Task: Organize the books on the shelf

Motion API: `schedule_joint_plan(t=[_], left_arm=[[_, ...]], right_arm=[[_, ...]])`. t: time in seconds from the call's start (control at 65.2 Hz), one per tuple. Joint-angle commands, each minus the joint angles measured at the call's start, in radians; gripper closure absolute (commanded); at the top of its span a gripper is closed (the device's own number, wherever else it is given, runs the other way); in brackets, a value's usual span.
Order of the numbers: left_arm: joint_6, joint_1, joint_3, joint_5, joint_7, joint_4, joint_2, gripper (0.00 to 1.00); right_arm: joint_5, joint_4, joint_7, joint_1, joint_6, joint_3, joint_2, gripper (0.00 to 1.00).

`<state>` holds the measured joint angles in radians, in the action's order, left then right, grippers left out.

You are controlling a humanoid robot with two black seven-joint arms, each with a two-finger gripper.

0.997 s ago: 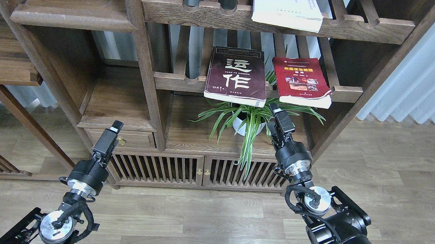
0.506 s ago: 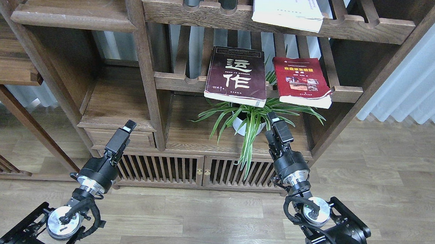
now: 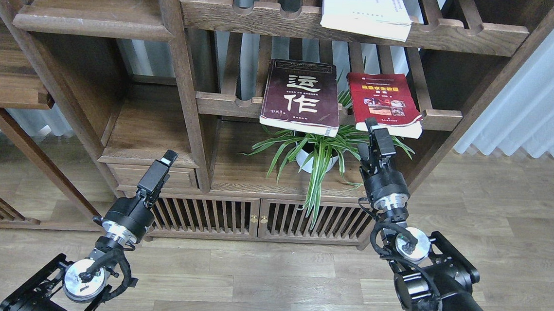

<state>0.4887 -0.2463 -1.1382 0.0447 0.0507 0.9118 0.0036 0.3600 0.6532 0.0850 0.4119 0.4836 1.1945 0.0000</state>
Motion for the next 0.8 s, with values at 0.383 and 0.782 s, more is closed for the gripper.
schedule_joint_plan(t=[0.383, 0.782], left_arm=[[0.000, -0.007, 0.000, 0.000, 0.000, 0.001, 0.003, 0.00], [0.000, -0.001, -0.014, 0.000, 0.000, 0.012, 0.006, 0.00]], right_arm=[[0.091, -0.122, -0.001, 0.160, -0.264, 0.050, 0.000, 0.04], [0.152, -0.127, -0.002, 0.151, -0.240, 0.076, 0.000, 0.76]])
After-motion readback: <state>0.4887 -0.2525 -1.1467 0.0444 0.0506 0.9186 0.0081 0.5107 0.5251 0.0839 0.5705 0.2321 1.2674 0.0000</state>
